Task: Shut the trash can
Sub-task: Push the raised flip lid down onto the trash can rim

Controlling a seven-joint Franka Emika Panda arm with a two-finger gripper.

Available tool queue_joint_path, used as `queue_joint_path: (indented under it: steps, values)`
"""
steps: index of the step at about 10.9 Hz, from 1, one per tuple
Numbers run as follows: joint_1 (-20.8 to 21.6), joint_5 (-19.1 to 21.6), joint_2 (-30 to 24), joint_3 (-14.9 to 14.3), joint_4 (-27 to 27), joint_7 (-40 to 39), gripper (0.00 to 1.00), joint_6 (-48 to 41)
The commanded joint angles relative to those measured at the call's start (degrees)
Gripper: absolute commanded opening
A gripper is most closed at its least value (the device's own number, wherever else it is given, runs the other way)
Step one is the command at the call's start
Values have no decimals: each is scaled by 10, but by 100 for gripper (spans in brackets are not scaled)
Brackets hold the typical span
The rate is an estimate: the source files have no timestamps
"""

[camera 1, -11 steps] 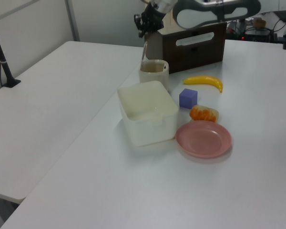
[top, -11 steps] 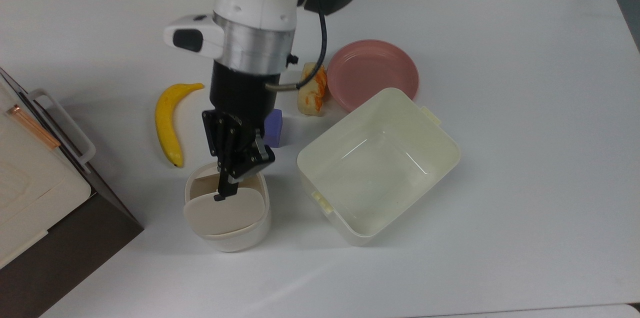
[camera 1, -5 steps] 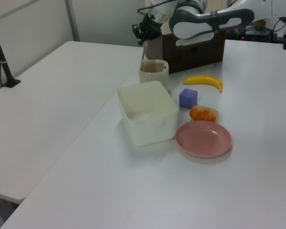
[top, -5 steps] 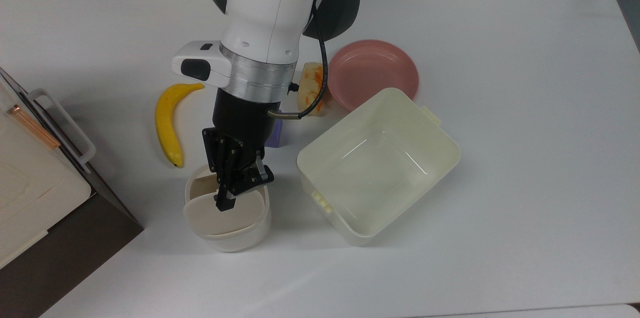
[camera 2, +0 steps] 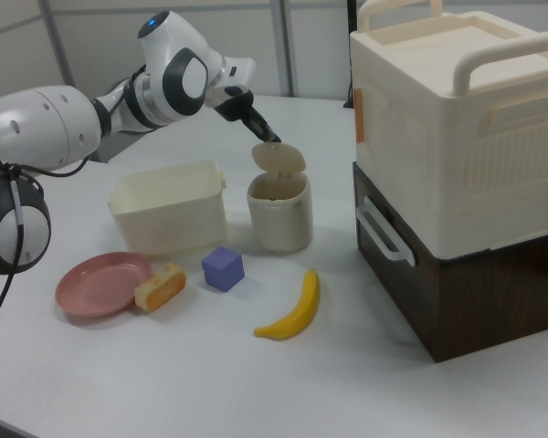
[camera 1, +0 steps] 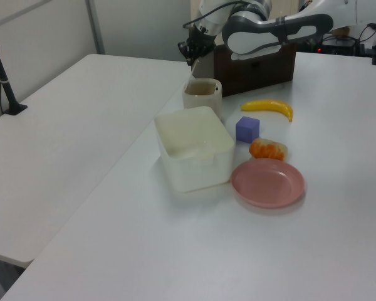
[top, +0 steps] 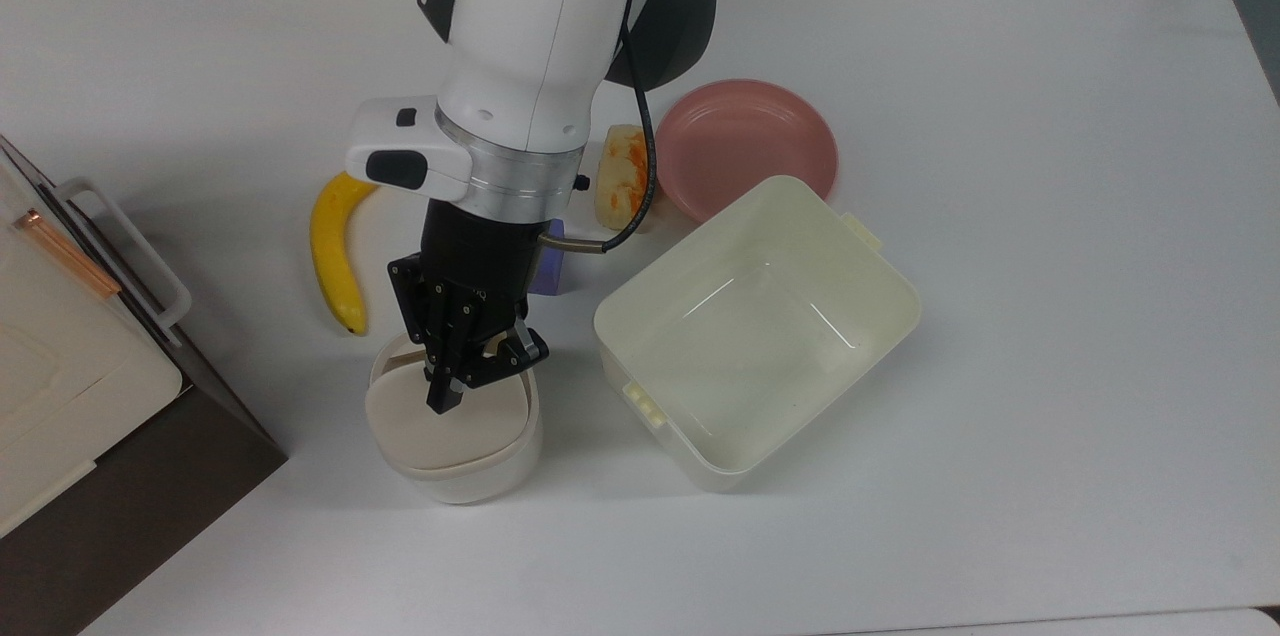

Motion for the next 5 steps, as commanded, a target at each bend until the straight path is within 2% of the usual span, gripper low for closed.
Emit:
queue_joint_path:
  steps: [1, 5]
  values:
    - [5, 10, -51, 0, -60, -104, 0, -58]
    - [6, 8, -56, 2, -74, -202, 0, -131]
